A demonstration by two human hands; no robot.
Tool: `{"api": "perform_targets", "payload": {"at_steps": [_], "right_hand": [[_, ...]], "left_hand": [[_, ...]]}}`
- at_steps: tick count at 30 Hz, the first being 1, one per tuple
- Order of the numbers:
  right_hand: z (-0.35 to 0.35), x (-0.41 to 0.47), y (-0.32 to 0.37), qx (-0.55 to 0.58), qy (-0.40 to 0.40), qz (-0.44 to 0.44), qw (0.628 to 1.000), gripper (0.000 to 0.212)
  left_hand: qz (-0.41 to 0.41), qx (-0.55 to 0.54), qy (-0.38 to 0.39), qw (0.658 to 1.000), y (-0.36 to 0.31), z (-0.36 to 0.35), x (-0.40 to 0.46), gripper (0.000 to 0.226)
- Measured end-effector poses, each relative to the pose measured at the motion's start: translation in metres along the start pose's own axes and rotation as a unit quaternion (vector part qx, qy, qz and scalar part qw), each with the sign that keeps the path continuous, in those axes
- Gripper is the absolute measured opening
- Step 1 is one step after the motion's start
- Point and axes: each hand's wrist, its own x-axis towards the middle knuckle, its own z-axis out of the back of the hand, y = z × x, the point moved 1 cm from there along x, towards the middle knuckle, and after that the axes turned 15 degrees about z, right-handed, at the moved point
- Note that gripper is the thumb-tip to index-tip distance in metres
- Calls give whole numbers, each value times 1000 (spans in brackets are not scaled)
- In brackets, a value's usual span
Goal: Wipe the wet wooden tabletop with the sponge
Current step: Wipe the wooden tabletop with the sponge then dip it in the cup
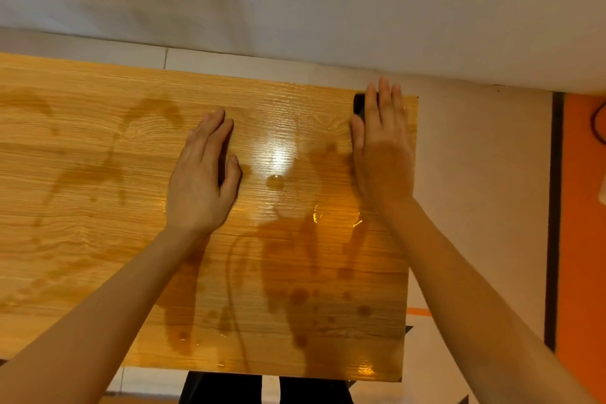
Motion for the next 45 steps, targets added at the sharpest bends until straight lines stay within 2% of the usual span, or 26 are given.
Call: {"api": "perform_targets", "payload": {"at_steps": [3,5,9,11,13,16,20,23,27,31,34,37,42,45], "right_hand": [[-6,13,8,38,-20,-38,998,51],[-7,-23,22,61,-30,-31,997,50],[-4,-96,53,111,-3,-5,994,52],[-4,-72,49,133,-3,2,991,53],[-6,-22,46,64,0,4,998,50],[-8,38,46,66,-12,-40,997,49],[-15,-15,66,22,-6,-13,1000,50],[-17,-73,84,49,10,2,999,52],[-20,-14,81,27,-21,8,999,47],[-23,40,83,60,-26,-25,998,49],[-24,-19,100,35,-37,-3,999,48],[-25,-73,116,33,-11,10,999,51],[-23,13,107,53,-22,17,998,48],[-26,55,106,53,-14,-3,999,50]], "left_hand": [[-1,0,1,1000,2,0,1,50],[-1,1,1,1000,3,-1,0,49],[0,-3,2,1000,2,-2,-1,49],[-6,-3,-2,1000,2,-1,0,49],[-14,-4,-4,1000,3,-1,1,49],[-20,-3,-2,1000,3,-1,0,49],[-21,-5,-5,1000,5,-2,1,50],[-21,3,-5,1000,7,-5,1,52],[-23,1,-15,1000,7,-5,4,50],[-37,2,-25,999,7,-4,3,48],[-33,4,-19,999,5,-3,-2,48],[-25,12,-6,1000,4,0,0,50],[-66,31,23,997,16,18,1,51],[-42,52,12,998,41,31,-9,52]]}}
